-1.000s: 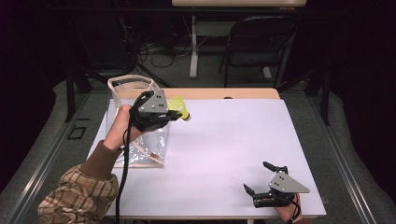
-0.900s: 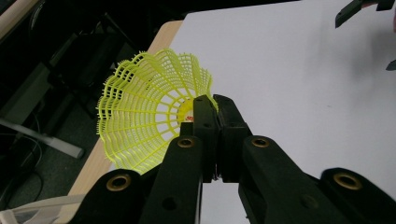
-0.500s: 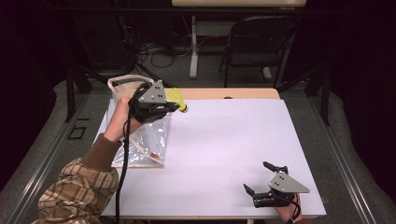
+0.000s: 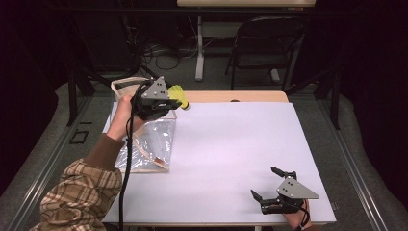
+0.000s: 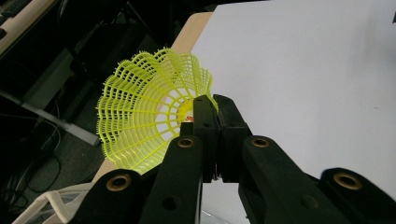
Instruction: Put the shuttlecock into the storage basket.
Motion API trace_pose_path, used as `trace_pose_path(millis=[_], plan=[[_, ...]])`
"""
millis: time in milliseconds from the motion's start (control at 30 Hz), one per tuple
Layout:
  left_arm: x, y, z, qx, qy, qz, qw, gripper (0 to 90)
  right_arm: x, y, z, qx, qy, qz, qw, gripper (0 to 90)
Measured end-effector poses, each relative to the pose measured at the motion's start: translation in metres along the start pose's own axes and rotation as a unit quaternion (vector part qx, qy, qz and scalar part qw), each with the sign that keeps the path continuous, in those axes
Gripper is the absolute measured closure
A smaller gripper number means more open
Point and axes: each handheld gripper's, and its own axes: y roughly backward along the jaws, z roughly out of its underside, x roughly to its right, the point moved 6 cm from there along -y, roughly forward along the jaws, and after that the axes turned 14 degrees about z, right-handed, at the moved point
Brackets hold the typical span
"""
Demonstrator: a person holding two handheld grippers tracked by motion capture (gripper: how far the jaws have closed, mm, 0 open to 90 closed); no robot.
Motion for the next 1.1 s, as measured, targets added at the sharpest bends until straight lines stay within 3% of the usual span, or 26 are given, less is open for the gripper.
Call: trace_pose_path(millis=[1100], plan=[[-0.034,0.016,0.014,0.005,0.037,-0.037,0.9986,88.8,0.0,0.0,0.0,0.0,-0.001,-0.001,1.0,0.0]])
